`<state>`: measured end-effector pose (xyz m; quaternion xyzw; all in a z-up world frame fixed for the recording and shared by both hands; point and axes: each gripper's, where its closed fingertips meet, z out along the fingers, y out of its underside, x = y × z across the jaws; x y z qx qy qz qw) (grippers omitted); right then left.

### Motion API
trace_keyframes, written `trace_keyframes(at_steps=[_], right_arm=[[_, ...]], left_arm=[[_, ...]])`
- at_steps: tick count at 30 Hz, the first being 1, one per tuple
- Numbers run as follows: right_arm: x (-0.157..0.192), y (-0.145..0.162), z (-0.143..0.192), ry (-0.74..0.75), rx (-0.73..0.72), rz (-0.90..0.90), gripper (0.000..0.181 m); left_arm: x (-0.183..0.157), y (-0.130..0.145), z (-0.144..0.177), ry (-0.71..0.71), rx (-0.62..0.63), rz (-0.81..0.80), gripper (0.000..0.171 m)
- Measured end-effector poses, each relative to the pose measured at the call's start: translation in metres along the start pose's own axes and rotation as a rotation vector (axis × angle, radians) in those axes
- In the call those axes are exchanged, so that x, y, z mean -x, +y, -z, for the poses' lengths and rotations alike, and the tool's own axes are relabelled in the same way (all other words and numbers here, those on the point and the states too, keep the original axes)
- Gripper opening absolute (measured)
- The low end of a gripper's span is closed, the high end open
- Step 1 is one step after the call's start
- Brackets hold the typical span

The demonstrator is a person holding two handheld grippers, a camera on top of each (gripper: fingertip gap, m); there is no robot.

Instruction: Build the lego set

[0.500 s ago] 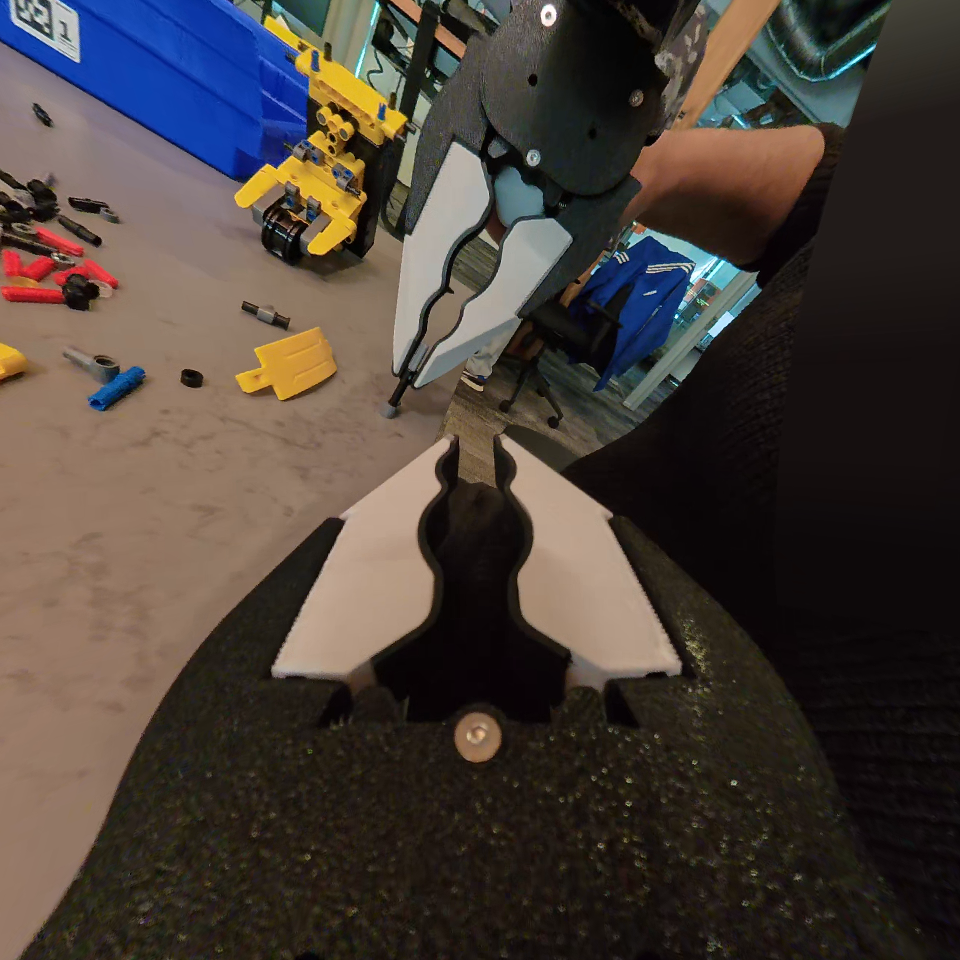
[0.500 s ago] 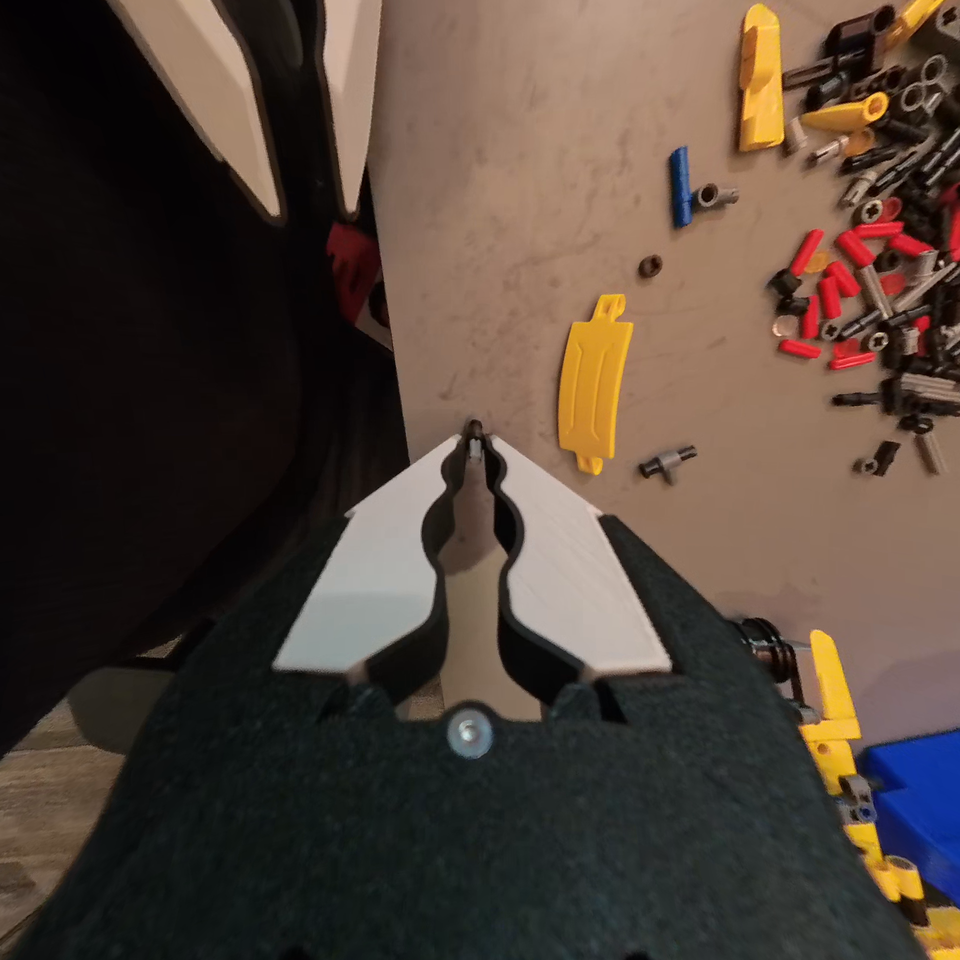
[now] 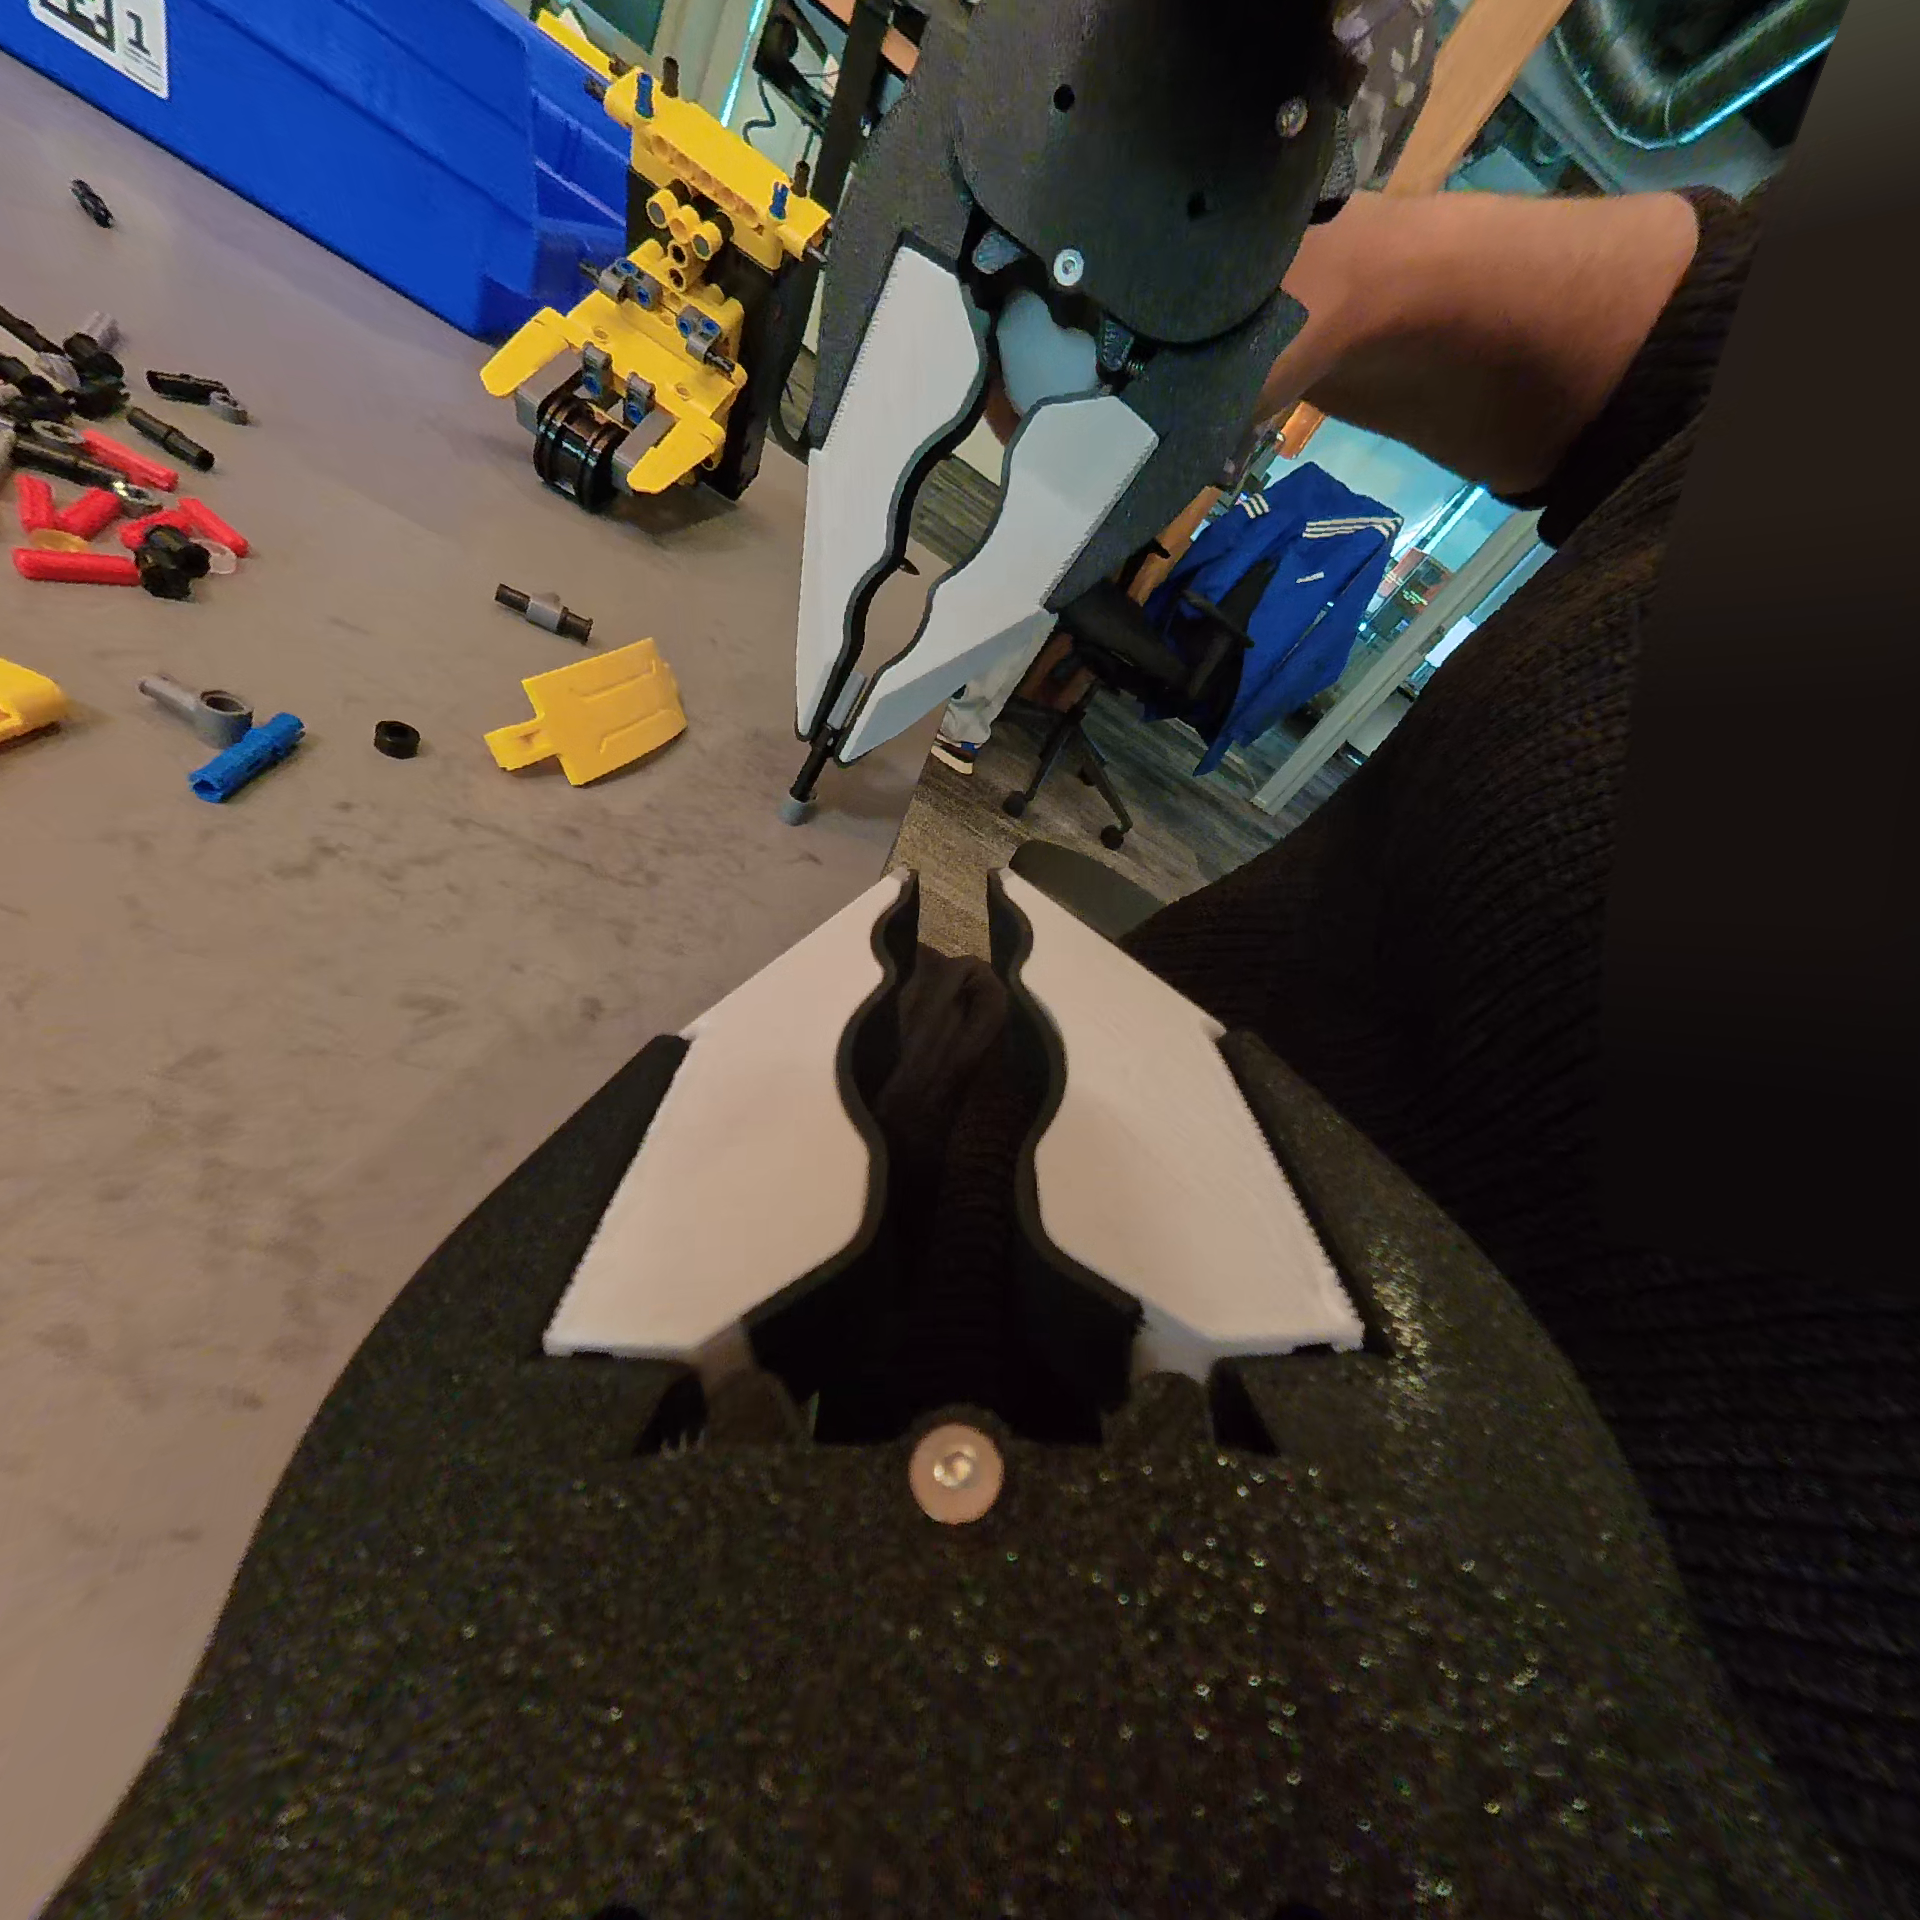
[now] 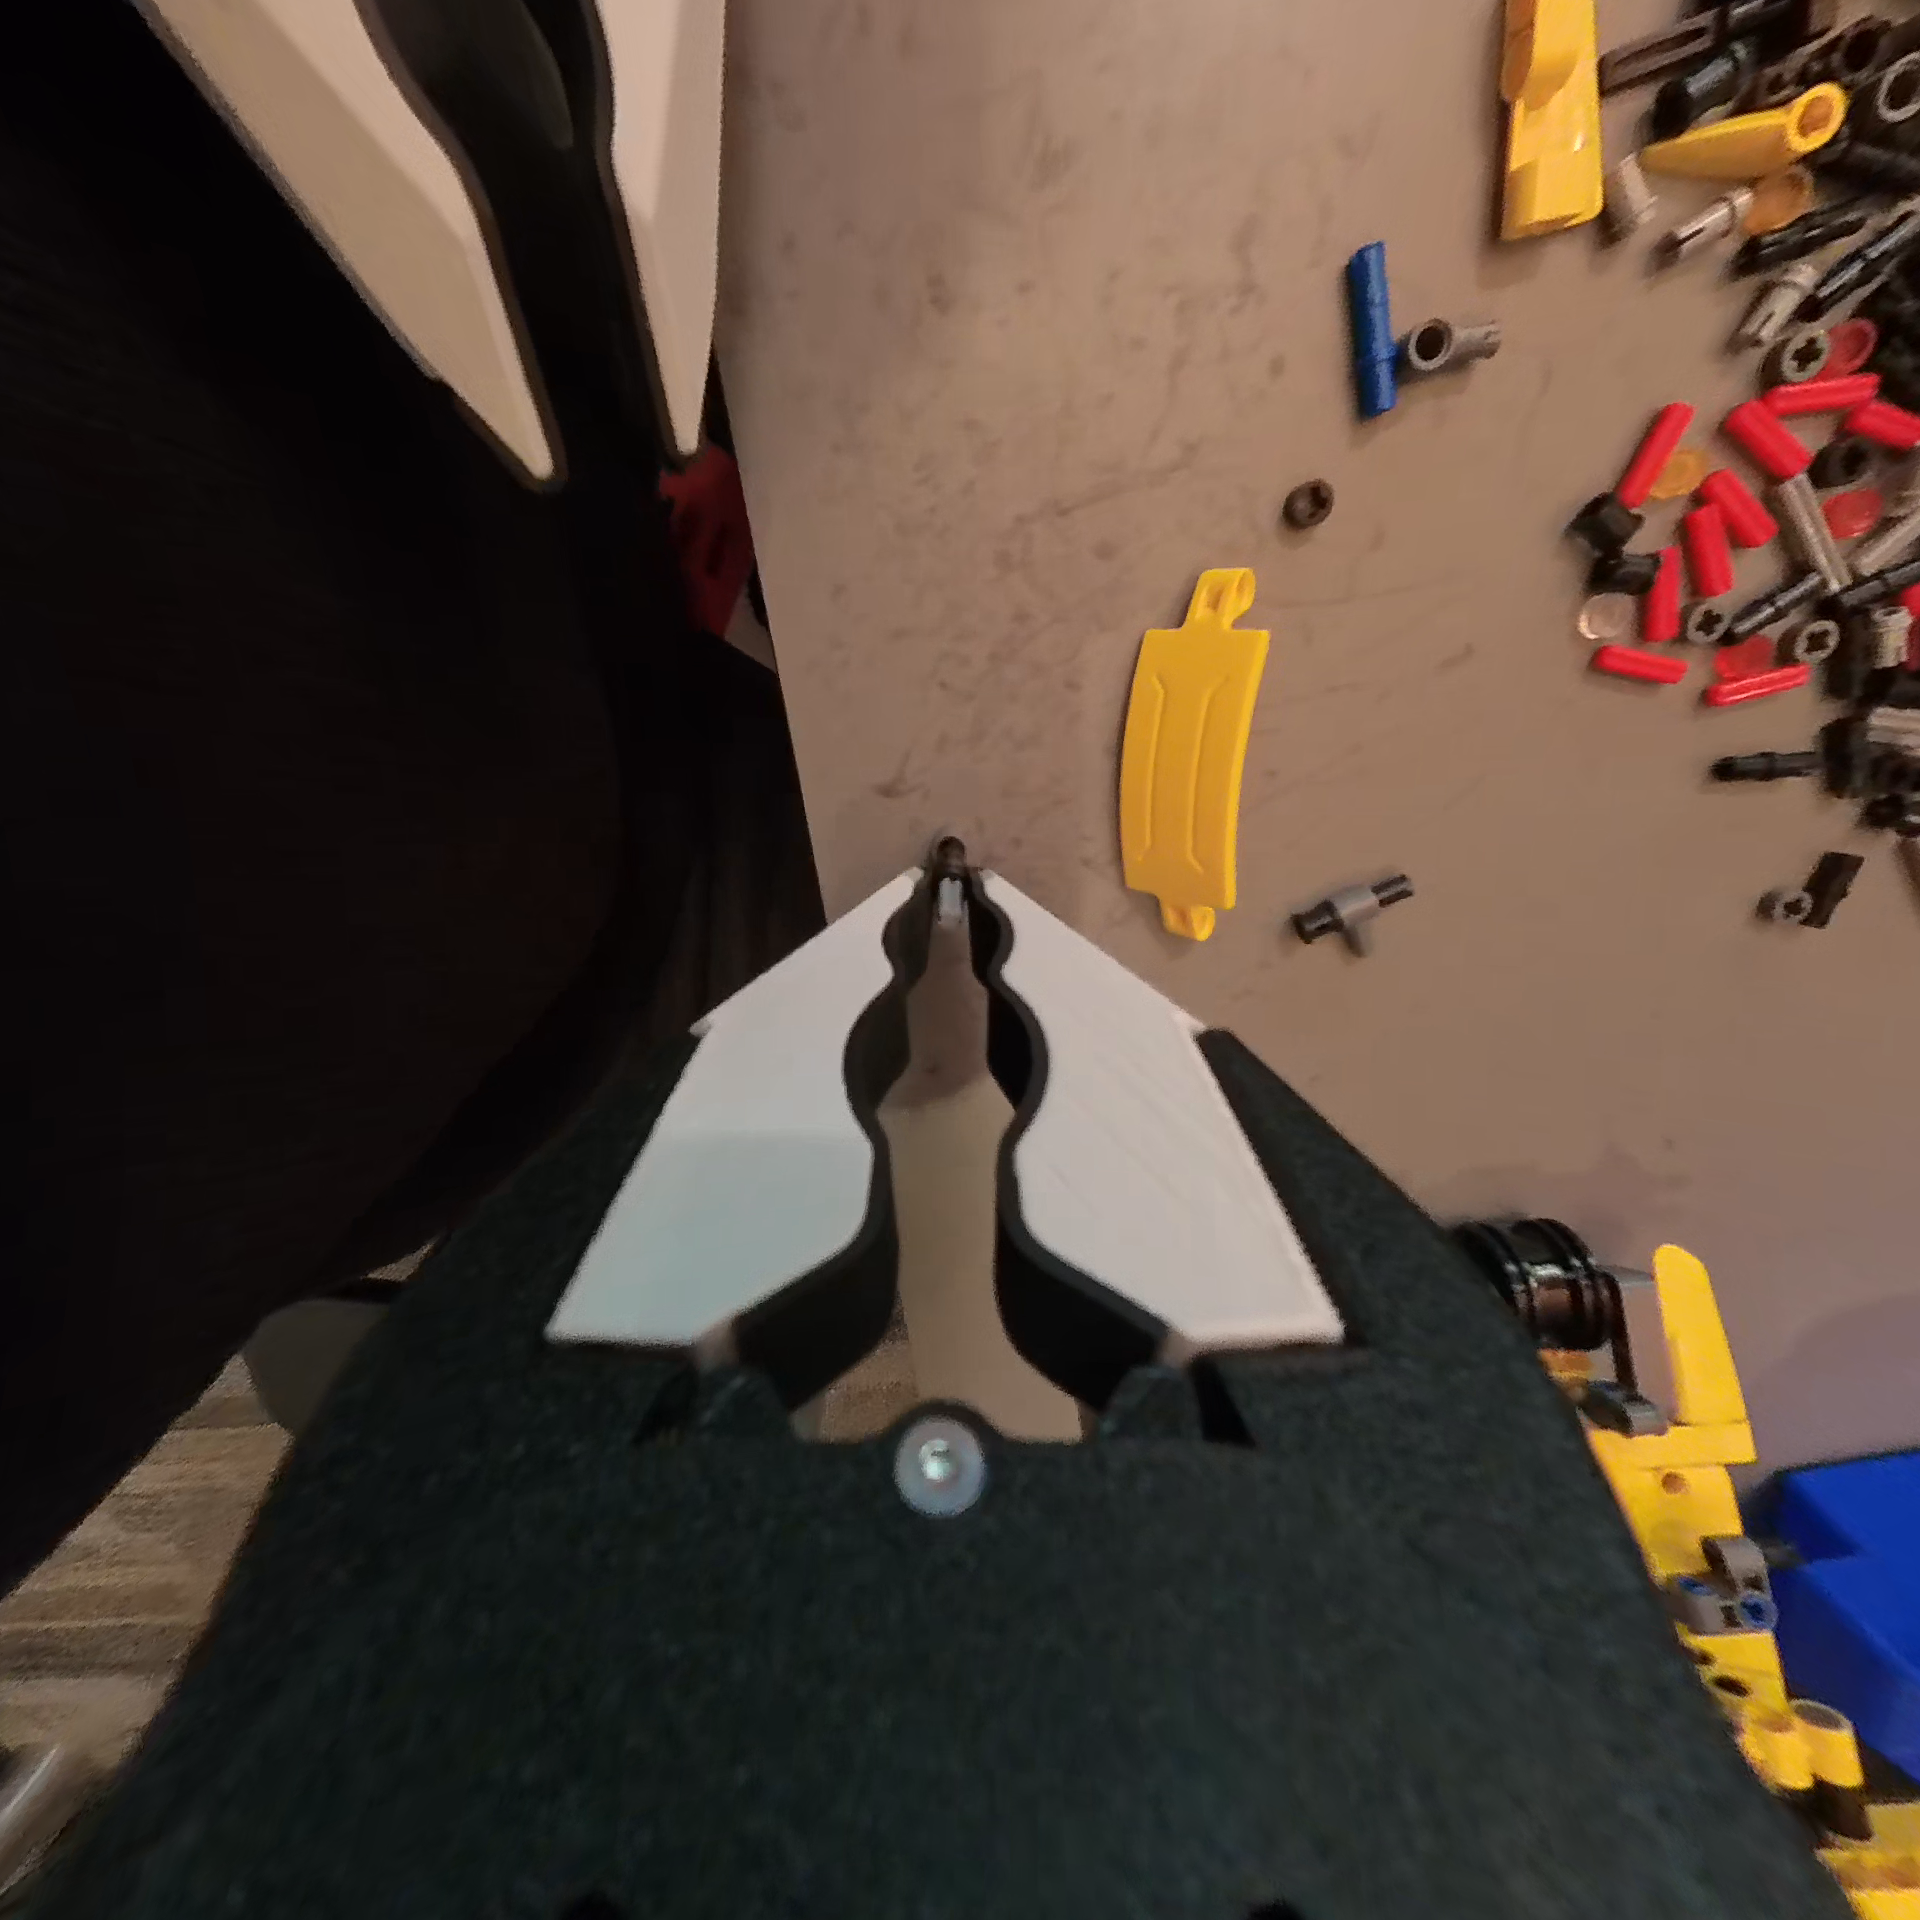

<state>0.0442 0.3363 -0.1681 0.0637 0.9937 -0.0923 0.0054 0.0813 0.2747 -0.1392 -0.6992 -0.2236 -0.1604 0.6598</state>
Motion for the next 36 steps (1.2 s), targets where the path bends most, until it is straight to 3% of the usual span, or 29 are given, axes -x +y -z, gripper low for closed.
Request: trace_keyframes(at_steps=[13,36], right_arm=[[0.0036,0.0004,-0.0002,-0.082,0.007,-0.157,0.004],[0.0036,0.0011,-0.0017,0.044,0.046,-0.024,0.004]], left_arm=[[0.0013,0.0022,-0.0005,-0.009,0.012,-0.004,0.012],[0.0039,0.0066,-0.0023,-0.035,0.039,-0.019,0.012]])
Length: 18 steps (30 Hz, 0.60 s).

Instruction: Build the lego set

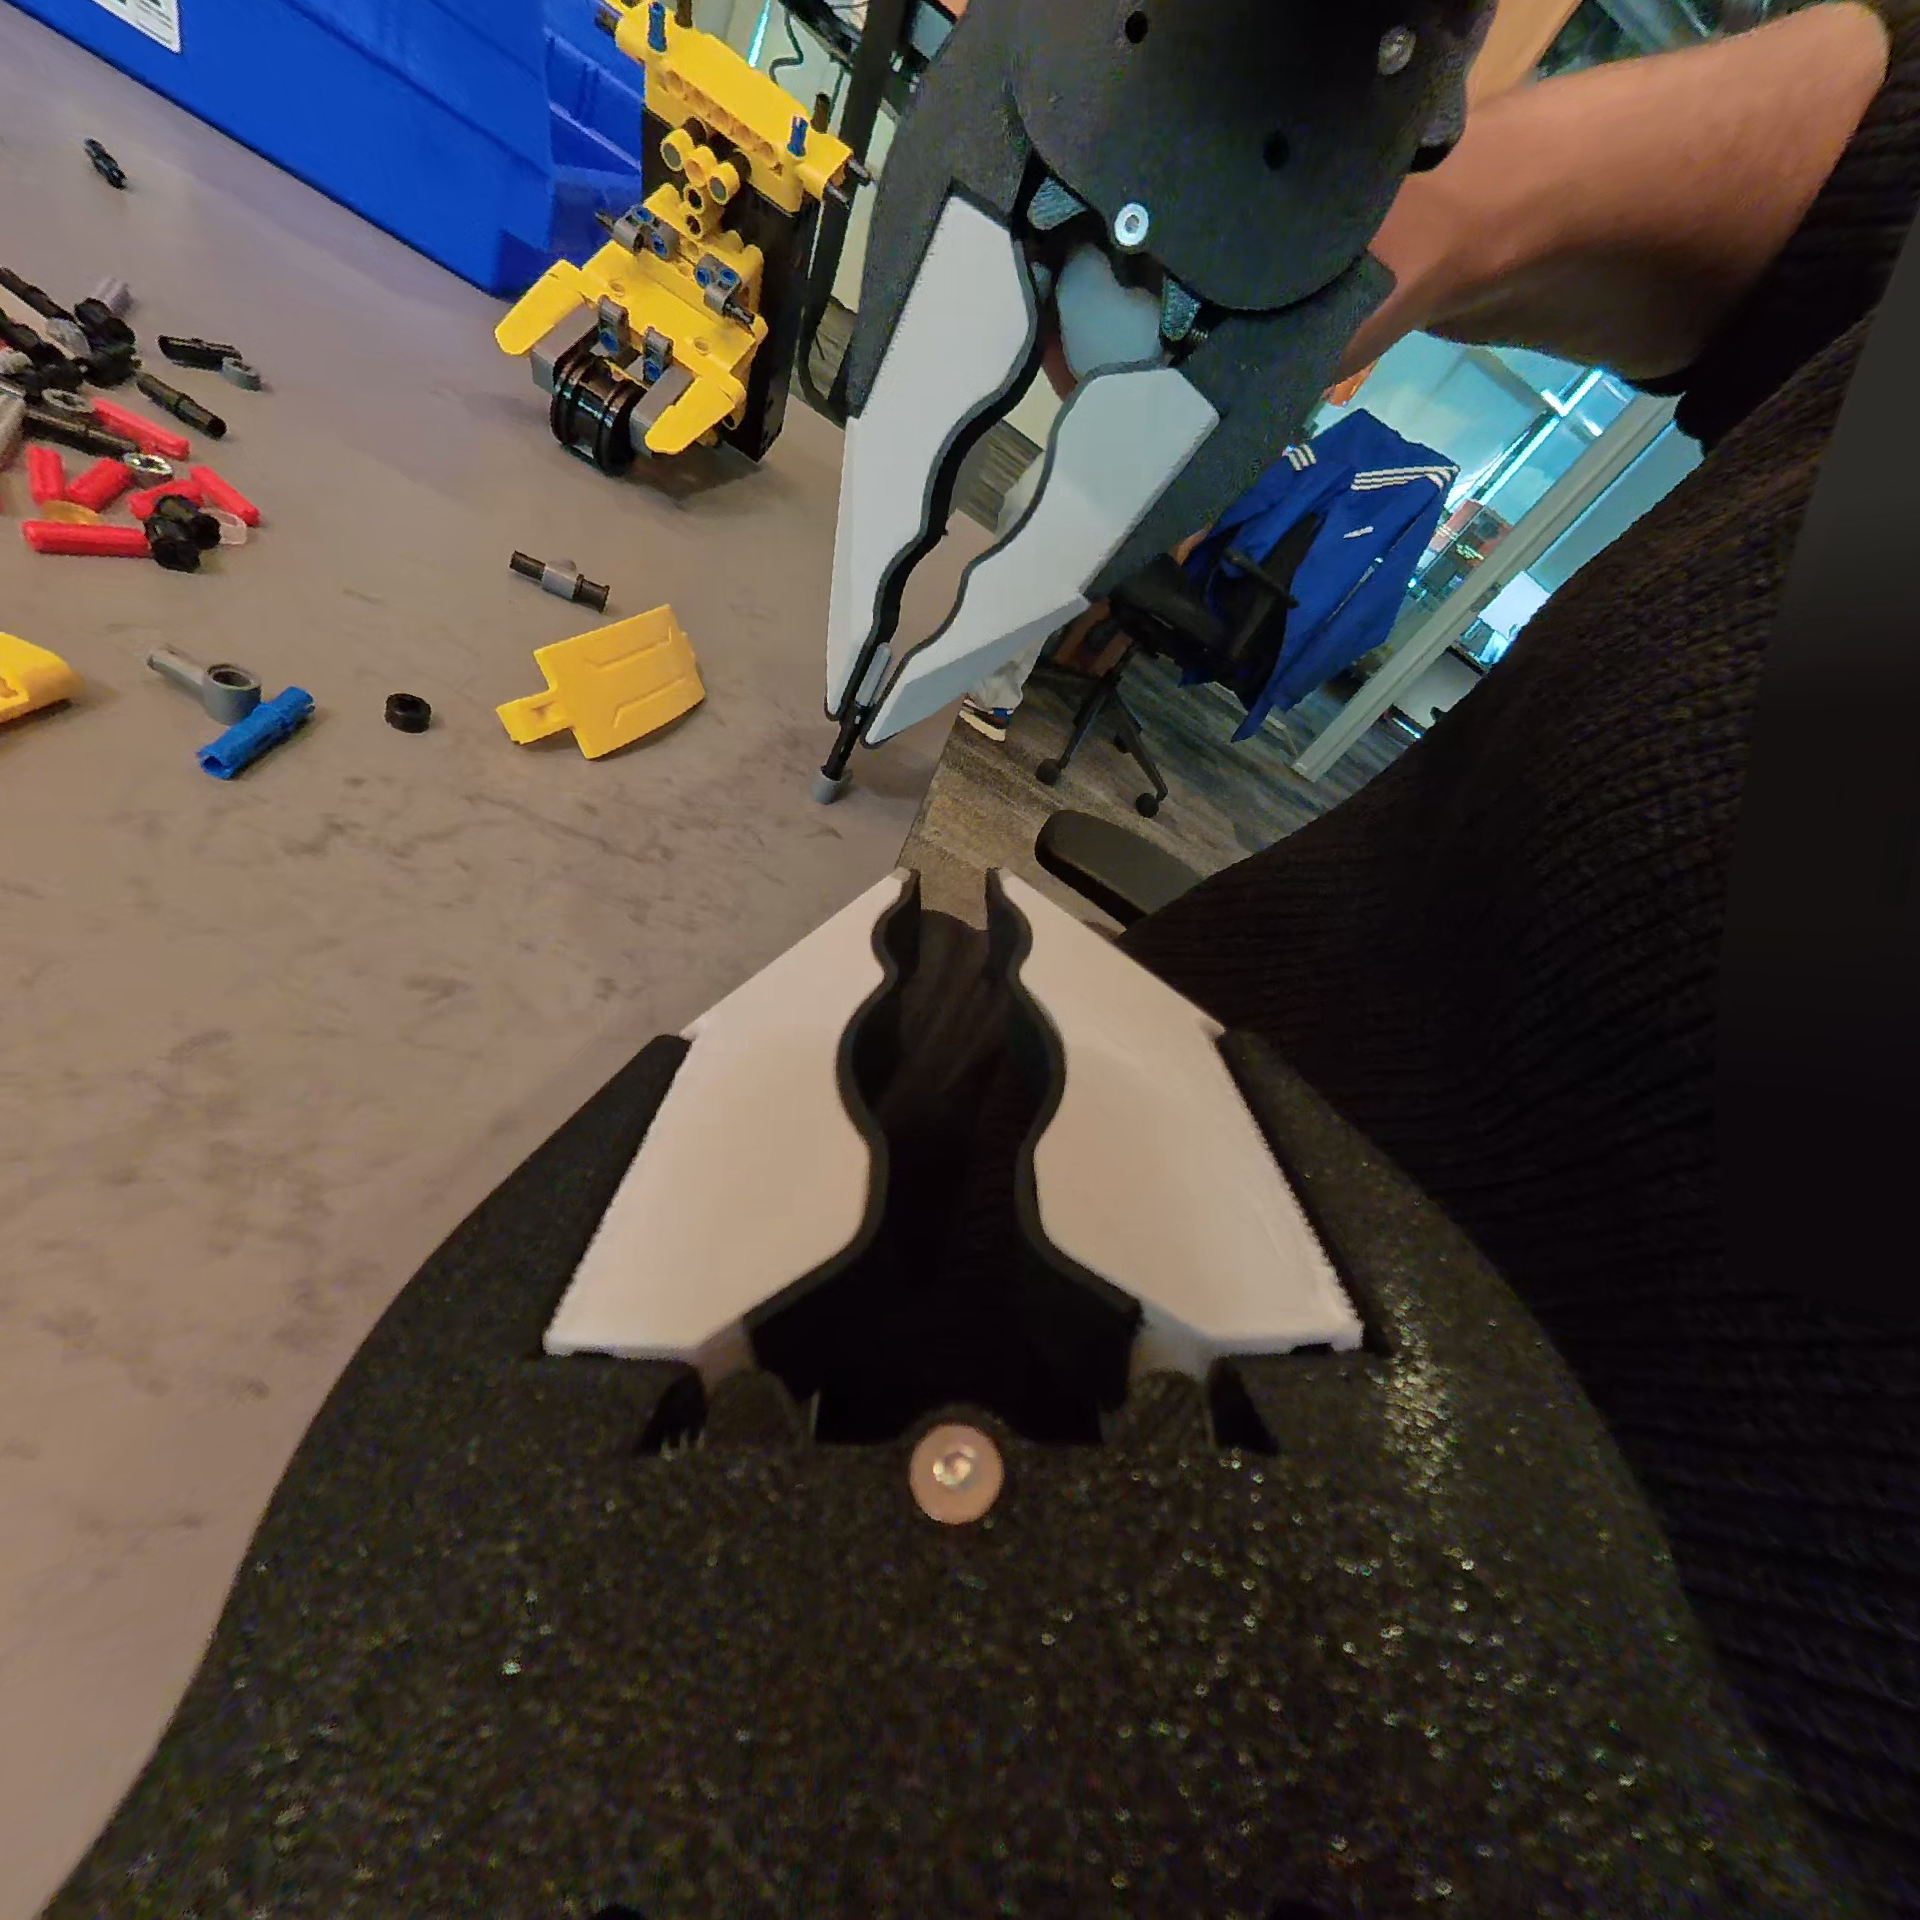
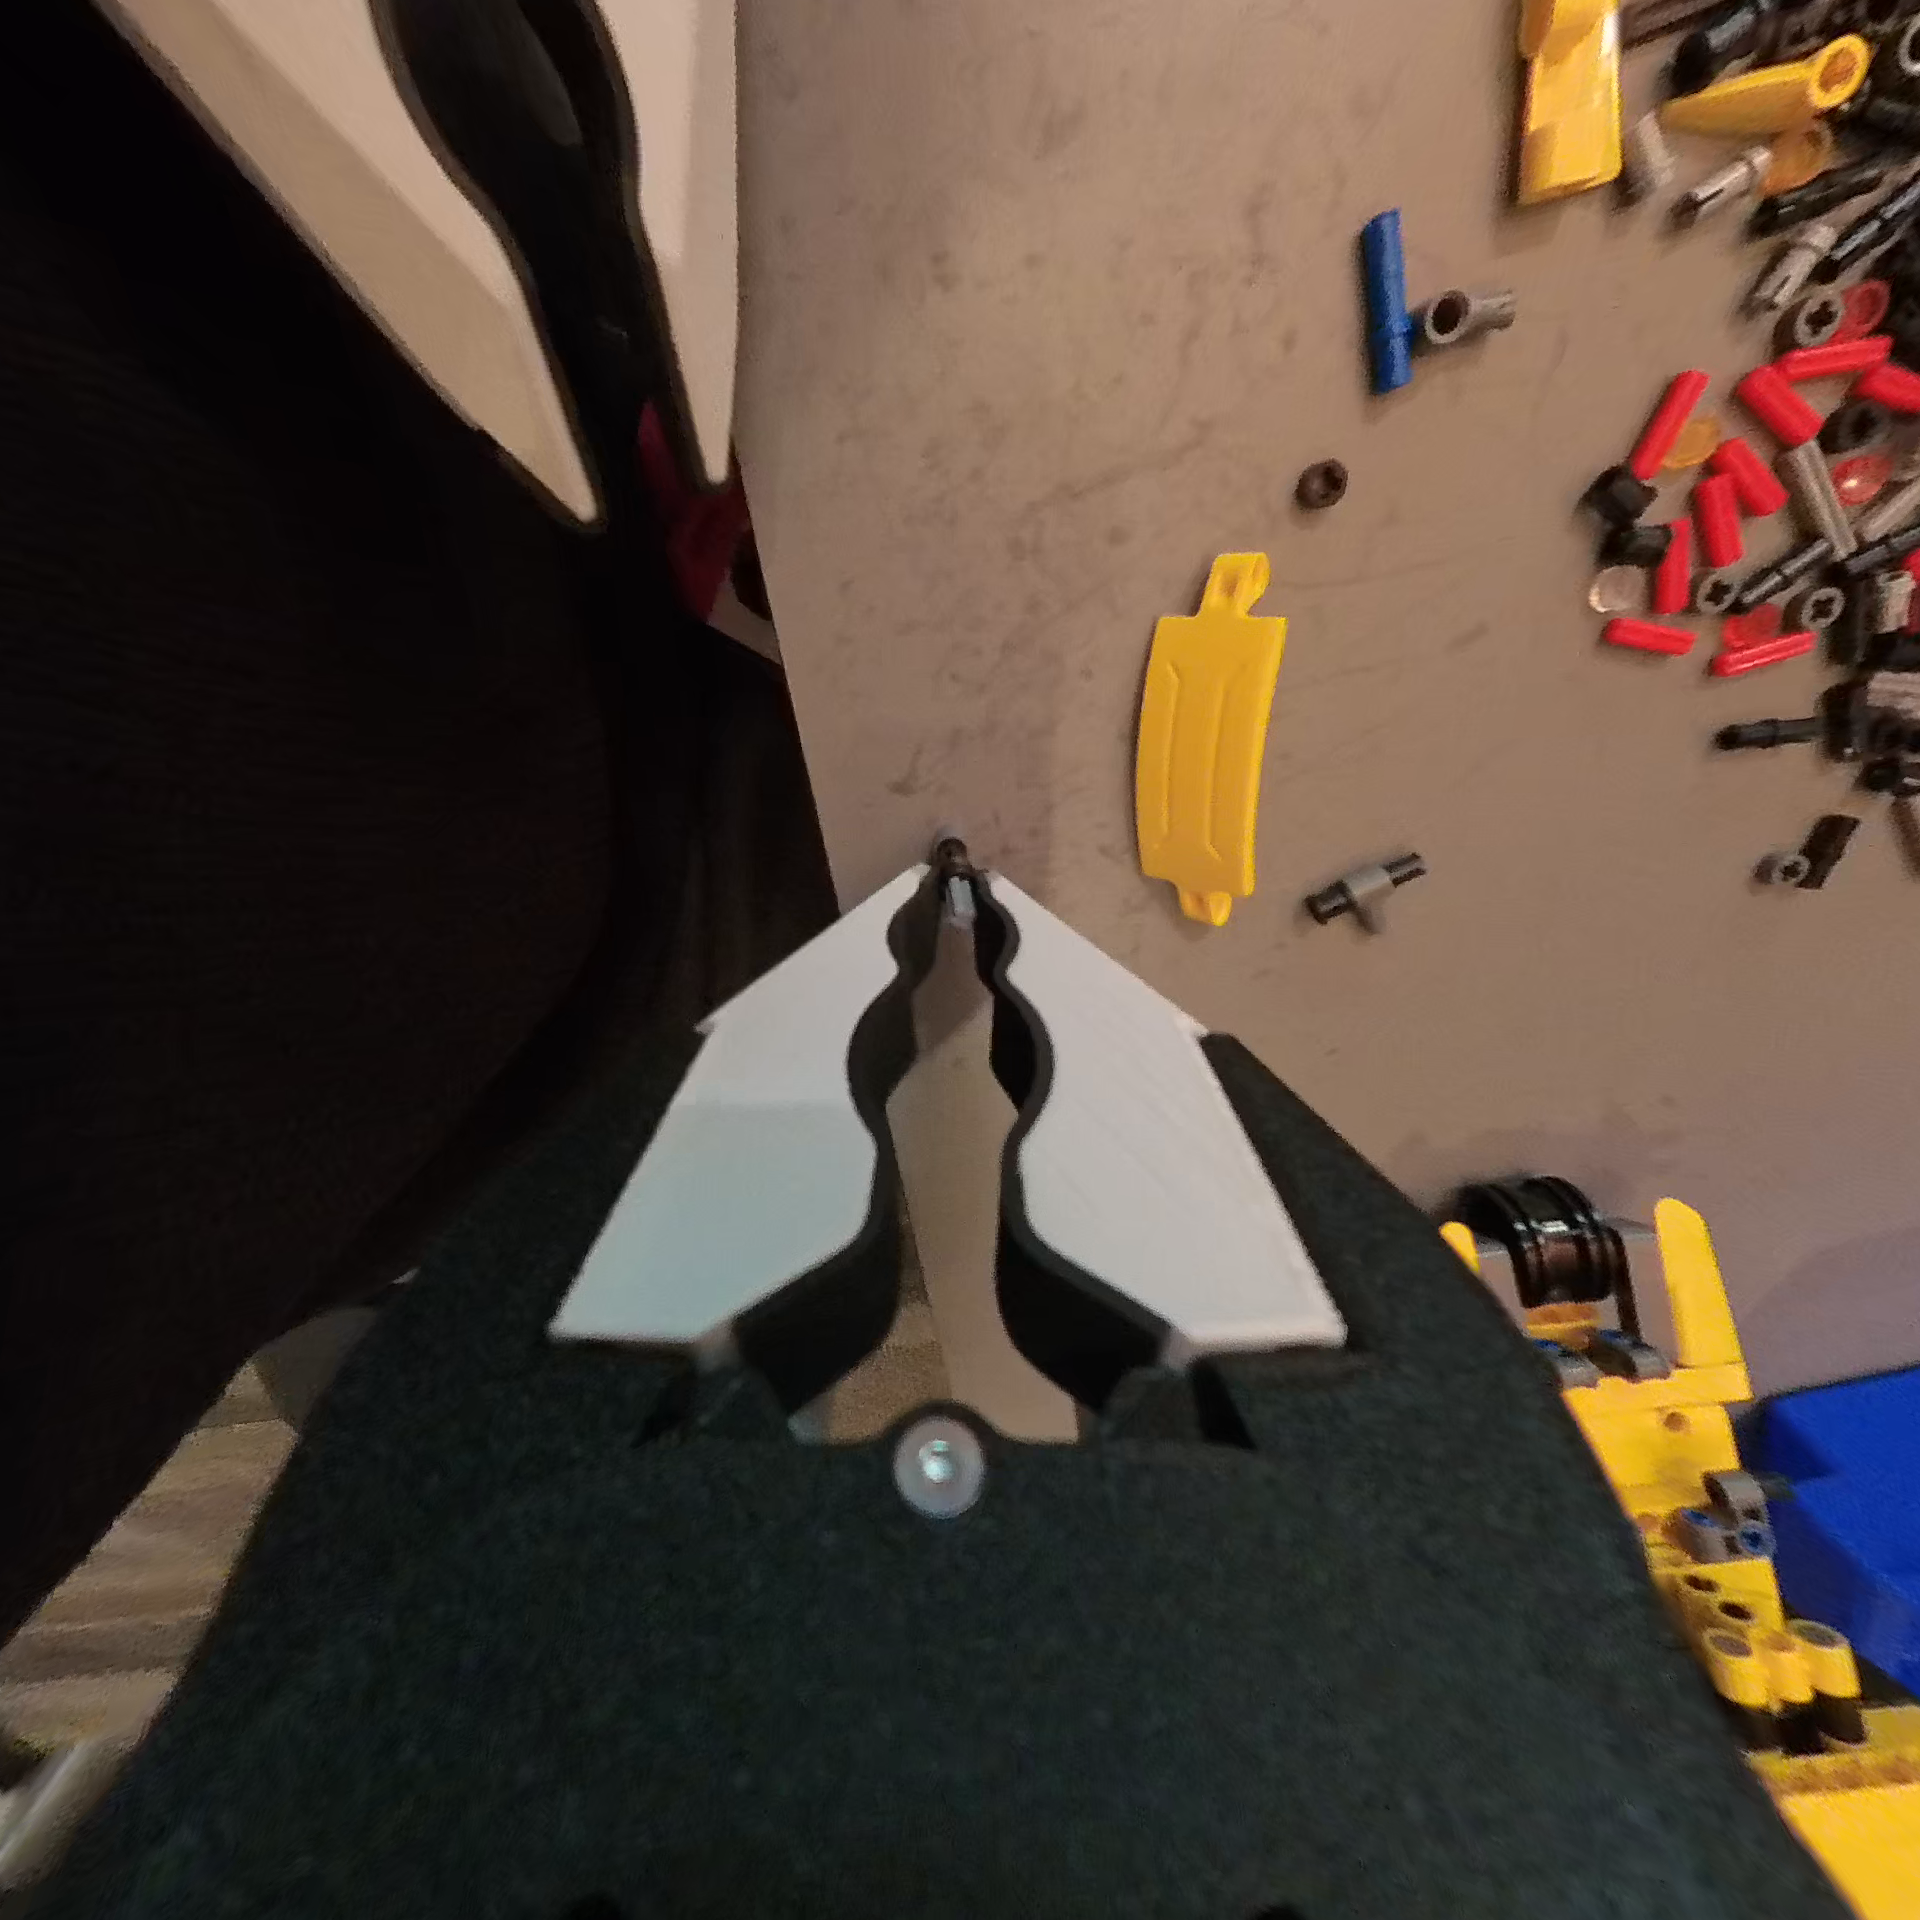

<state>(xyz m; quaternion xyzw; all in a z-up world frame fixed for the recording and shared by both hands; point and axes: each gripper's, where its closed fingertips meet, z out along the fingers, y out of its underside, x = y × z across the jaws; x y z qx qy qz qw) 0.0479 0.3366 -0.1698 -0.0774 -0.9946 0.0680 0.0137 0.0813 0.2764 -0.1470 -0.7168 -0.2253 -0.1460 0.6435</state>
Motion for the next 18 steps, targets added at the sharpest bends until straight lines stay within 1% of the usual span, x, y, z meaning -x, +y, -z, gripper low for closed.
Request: trace_keyframes(at_steps=[10,16,17,18], right_arm=[[-0.0001,0.0002,-0.0016,0.032,0.009,0.037,0.005],[-0.0003,-0.0001,-0.0029,0.043,0.023,0.073,0.005],[0.0001,0.0003,-0.0035,0.047,0.027,0.083,0.005],[-0.0002,0.0078,-0.0077,0.054,0.072,0.097,0.008]], left_arm=[[0.0010,0.0012,-0.0004,-0.005,0.005,0.001,0.012],[0.0042,-0.0022,0.0020,-0.025,-0.015,0.003,0.012],[0.0043,-0.0017,0.0018,-0.025,-0.012,0.005,0.012],[0.0041,-0.0016,0.0016,-0.024,-0.012,0.005,0.012]])
